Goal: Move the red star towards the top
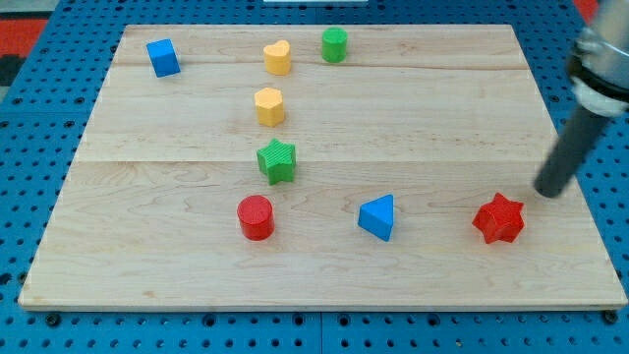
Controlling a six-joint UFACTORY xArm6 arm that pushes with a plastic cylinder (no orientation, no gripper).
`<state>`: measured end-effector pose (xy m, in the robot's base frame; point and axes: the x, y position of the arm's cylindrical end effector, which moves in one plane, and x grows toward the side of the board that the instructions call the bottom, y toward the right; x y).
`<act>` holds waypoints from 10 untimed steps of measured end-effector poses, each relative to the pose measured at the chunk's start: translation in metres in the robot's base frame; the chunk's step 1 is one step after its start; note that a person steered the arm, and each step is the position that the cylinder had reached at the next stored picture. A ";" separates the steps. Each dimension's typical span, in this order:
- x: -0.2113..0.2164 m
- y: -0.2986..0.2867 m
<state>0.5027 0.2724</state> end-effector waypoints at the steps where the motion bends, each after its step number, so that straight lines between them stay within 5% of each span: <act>1: 0.039 -0.038; 2: 0.067 -0.072; 6: 0.001 -0.141; 10: -0.168 -0.142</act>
<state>0.3347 0.1304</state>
